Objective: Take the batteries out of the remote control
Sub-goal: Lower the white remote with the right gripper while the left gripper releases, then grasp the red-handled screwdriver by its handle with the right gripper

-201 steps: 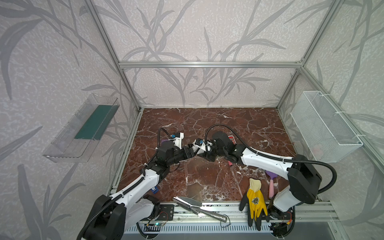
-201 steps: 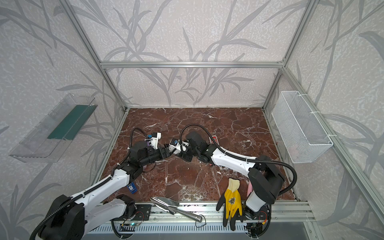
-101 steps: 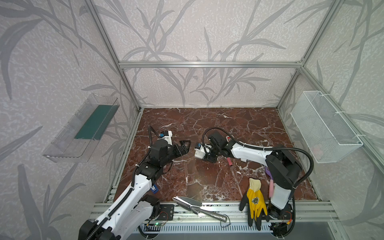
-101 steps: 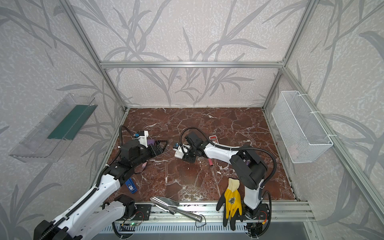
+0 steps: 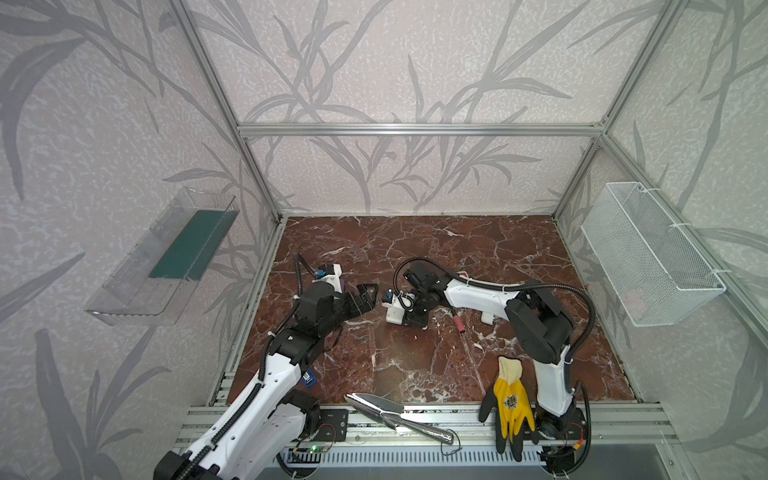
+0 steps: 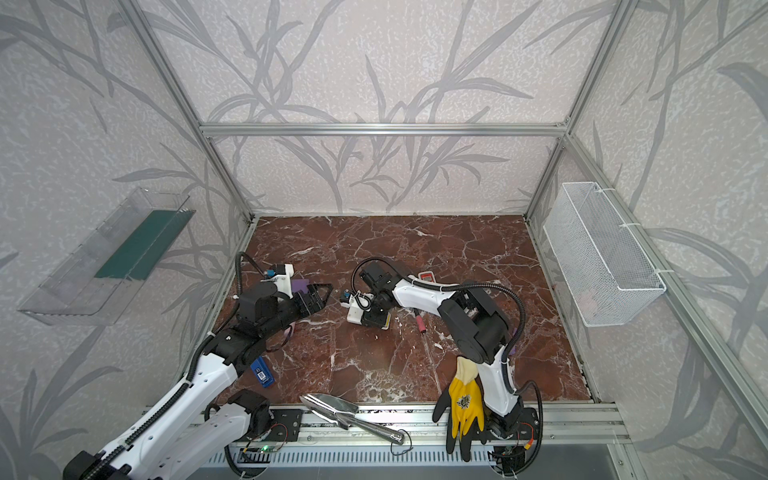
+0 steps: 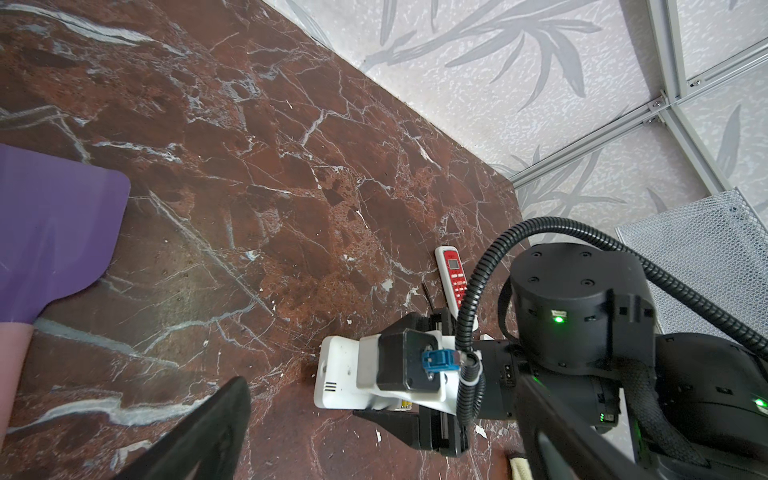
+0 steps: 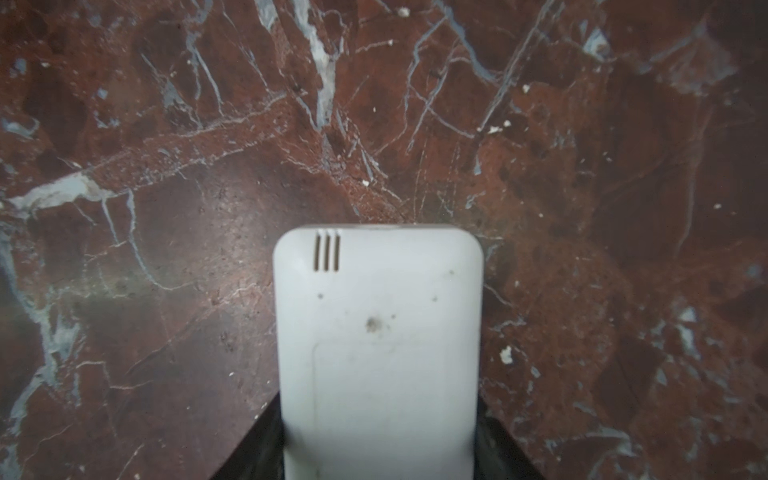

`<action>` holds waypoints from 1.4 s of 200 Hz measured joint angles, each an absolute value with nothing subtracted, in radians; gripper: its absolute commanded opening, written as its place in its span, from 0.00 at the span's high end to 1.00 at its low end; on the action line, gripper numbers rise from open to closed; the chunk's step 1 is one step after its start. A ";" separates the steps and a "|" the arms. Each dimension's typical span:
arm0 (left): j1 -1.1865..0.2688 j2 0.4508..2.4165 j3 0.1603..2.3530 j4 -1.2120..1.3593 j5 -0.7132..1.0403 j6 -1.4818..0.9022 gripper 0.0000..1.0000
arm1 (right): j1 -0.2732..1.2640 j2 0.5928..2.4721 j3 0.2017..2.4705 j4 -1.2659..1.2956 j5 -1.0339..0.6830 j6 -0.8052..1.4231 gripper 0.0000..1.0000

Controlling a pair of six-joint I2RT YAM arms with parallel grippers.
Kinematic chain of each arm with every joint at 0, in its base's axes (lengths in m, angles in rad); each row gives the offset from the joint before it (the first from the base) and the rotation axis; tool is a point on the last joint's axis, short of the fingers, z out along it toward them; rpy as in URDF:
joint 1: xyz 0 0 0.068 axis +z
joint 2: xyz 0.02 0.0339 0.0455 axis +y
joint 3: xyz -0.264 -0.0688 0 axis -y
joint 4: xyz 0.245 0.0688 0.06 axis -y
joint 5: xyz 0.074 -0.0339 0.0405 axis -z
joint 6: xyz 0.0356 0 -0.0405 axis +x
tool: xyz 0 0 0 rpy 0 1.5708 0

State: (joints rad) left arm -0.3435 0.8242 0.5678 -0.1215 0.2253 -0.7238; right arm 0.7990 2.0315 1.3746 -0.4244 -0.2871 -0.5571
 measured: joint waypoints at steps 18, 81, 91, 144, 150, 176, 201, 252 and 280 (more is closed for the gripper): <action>-0.344 0.824 0.568 -0.122 0.225 -0.721 0.01 | 0.800 2.046 1.379 -0.444 -0.288 -0.564 0.38; -0.344 0.824 0.568 -0.128 0.217 -0.709 0.01 | 0.806 2.050 1.400 -0.477 -0.285 -0.582 0.24; -0.344 0.824 0.568 -0.129 0.214 -0.708 0.01 | 0.806 2.050 1.400 -0.477 -0.281 -0.581 0.23; -0.344 0.837 0.570 -0.167 0.203 -0.682 0.01 | 0.802 1.978 1.333 -0.428 -0.272 -0.545 0.20; -0.344 0.844 0.574 -0.173 0.203 -0.678 0.00 | 0.799 1.953 1.315 -0.418 -0.274 -0.532 0.20; -0.344 0.881 0.604 -0.200 0.204 -0.657 0.01 | 0.776 1.815 1.231 -0.361 -0.281 -0.427 0.20; -0.344 0.895 0.620 -0.204 0.212 -0.642 0.00 | 0.720 1.672 1.139 -0.294 -0.253 -0.252 0.21; -0.344 0.906 0.620 -0.187 0.264 -0.627 0.02 | 0.653 1.464 0.934 -0.260 -0.044 0.062 0.29; -0.344 0.928 0.620 -0.163 0.295 -0.630 0.03 | 0.645 1.440 0.865 -0.263 0.041 0.158 0.40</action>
State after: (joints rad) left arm -0.3435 0.9279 0.6201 -0.1631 0.2951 -0.6296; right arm 0.6445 1.4403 0.8646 -0.2634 0.0410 0.1581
